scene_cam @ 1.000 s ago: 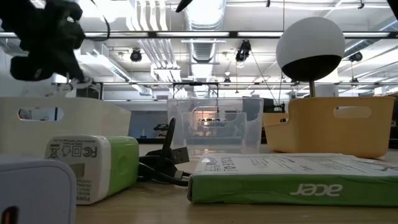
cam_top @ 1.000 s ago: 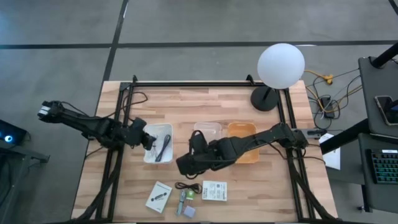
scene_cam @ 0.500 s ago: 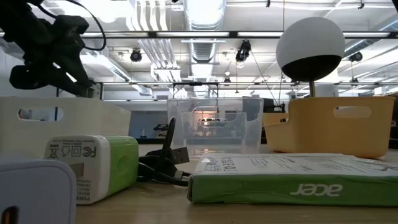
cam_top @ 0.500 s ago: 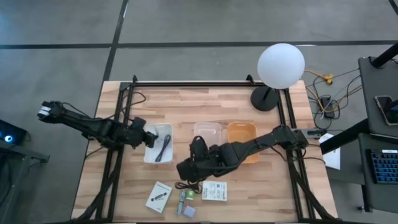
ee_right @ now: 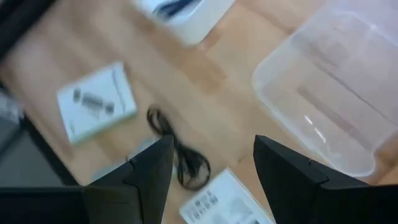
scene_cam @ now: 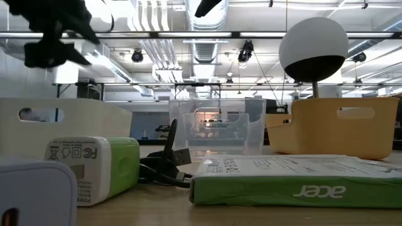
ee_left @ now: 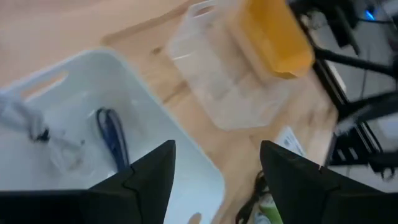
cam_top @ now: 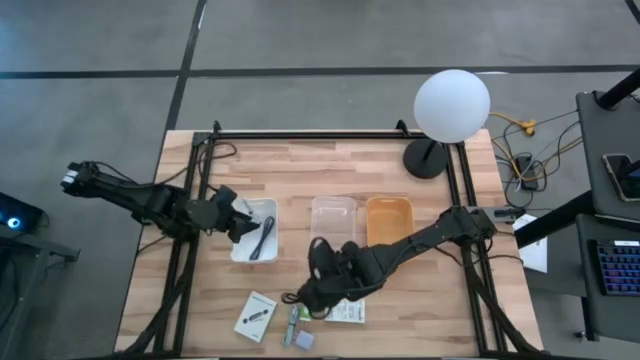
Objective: Pick and place items into bin
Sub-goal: Put the white charger cable into the white bin
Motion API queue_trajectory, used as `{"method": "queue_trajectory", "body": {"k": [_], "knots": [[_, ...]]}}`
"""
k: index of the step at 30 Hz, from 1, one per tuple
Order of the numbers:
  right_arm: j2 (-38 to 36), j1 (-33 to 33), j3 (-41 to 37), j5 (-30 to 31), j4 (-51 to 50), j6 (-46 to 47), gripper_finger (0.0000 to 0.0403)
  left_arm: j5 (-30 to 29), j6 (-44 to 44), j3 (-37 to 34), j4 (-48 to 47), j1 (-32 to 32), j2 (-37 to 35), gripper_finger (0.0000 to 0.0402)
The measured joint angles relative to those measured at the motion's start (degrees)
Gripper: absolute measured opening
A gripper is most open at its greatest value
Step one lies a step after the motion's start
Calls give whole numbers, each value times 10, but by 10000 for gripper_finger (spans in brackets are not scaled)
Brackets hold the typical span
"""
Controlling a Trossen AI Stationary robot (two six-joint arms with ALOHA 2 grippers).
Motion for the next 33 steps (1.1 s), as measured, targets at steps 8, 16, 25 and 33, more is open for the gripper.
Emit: {"method": "queue_trajectory", "body": {"k": [8,16,25,33], "knots": [[0,-1,-28,-21,21,7,190,-98,12,34,-175,-3,22,205],[0,-9,-29,-8,40,19,176,-146,116,48,-210,31,61,128],[1,-10,-32,-22,41,6,173,-97,372,65,-276,35,69,122],[1,-10,-33,-32,43,-18,172,-73,635,74,-275,47,11,121]]}}
